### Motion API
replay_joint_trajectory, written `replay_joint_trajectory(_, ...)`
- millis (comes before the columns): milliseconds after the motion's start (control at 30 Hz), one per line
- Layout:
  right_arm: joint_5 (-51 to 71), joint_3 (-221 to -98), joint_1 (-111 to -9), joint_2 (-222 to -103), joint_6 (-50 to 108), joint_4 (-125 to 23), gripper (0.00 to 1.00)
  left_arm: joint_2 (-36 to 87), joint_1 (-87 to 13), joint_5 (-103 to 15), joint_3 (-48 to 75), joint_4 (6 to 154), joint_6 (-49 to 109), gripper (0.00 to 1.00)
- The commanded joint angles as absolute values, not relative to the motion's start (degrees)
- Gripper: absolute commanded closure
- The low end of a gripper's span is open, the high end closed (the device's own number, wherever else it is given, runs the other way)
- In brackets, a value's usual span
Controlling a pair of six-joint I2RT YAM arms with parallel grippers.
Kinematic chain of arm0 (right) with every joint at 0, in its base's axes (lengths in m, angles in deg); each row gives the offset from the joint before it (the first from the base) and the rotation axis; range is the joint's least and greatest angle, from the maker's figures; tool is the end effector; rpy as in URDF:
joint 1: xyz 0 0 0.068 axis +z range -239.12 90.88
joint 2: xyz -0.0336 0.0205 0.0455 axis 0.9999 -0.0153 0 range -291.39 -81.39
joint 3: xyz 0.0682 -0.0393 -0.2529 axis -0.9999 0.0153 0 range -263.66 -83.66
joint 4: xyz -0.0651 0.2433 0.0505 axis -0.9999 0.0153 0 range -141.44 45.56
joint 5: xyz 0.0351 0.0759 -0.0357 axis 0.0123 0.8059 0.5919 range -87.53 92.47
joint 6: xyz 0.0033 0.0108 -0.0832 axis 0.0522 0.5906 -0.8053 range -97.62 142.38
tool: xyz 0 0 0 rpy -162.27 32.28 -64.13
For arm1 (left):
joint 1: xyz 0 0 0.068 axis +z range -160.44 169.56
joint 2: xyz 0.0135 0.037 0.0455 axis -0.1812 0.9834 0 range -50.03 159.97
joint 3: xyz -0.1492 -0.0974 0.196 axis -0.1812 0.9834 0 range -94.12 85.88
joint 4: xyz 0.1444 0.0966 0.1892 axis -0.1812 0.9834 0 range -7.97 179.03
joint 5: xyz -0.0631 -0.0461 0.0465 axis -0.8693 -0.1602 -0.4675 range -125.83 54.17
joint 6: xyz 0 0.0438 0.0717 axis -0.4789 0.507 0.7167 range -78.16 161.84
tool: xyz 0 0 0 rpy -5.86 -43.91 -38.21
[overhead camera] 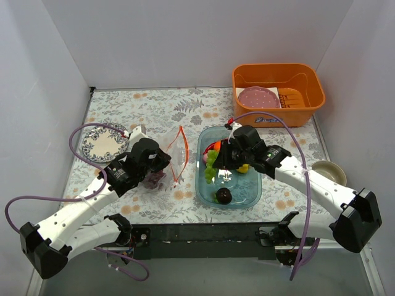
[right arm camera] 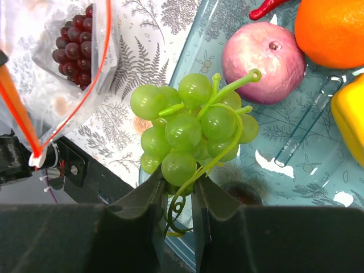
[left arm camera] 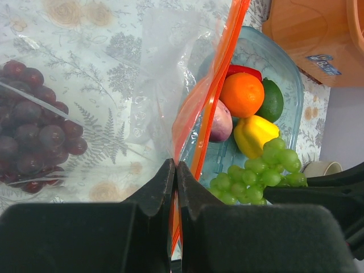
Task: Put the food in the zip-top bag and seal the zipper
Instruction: Pick up the fake fruit from the bin, then place the fake fruit in the zipper food storage bag.
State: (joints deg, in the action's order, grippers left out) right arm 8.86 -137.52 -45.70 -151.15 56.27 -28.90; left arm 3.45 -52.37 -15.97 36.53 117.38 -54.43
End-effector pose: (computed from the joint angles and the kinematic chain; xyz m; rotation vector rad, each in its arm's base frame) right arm 0.2079 0.2081 0.2540 -0.2616 2.3637 0.8209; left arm 0.1820 -0.1297 0.2704 -1.2563 2.0189 -0.8966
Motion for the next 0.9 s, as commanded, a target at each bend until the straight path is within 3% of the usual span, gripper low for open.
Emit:
replay_joint_trajectory(0, 10.1, -140.5, -45.4, -148.8, 56.3, -31.4, 0.96, 3.8, -52.1, -16.6, 34.4, 116.6, -54.1, 1.0)
replay_joint_trajectory(433, 22.6, -140.4, -44.9, -148.7, 58.7, -48.6, 0.95, 5.1, -52.1, -18.1, 33.6, 115.6, -54.2, 1.0)
replay_joint_trajectory(867, 19.6, -141.5, -44.9, -152.9, 59.1, -61.2, 0.95, 5.0, -52.1, -20.6, 33.4, 115.0, -54.2, 1.0)
